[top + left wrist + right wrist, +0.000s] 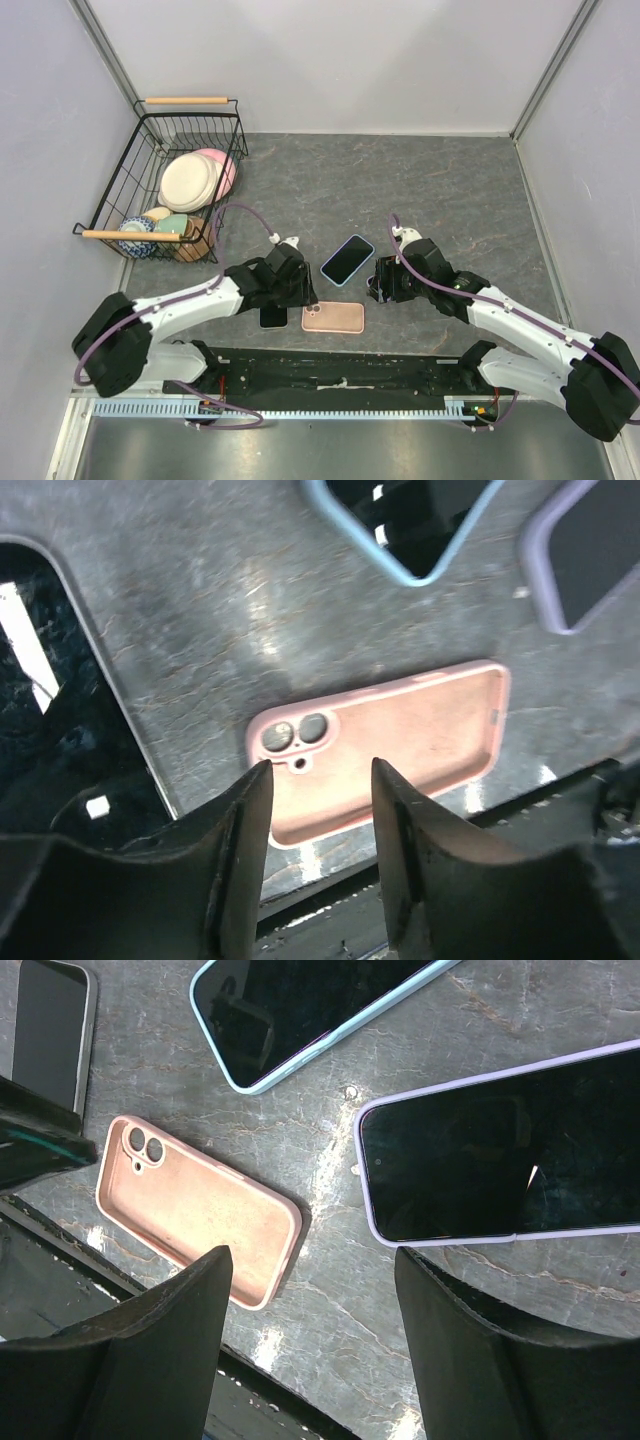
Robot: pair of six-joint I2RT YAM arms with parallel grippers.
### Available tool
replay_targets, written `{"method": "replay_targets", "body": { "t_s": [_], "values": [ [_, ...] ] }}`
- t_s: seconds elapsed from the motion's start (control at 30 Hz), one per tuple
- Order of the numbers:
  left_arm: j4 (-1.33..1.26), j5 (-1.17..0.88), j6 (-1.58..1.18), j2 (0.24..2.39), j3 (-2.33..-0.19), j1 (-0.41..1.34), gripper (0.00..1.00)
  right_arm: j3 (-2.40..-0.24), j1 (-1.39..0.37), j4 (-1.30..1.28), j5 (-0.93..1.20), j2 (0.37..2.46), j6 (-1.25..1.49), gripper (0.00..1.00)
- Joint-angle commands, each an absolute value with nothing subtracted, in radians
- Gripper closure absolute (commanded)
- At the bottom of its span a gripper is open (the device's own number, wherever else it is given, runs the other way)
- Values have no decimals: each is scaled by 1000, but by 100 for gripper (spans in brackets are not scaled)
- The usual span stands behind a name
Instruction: Put the phone into the phone case
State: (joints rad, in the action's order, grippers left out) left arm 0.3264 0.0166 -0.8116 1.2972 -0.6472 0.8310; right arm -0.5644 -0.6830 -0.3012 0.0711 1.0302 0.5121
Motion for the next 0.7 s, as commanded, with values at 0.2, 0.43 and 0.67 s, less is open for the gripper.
{"method": "replay_targets", "body": {
  "t_s": [0.2,0.43,0.67],
  "values": [
    [281,3,-719,1068,-634,798,39,-572,-680,-290,55,983,529,26],
    [291,-63,-690,1034,-607,704,39,-575,-680,-299,60,974,535,26],
    [299,-133,-657,1037,-578,594,39,-583,-680,-316,72,966,538,25]
  ]
}}
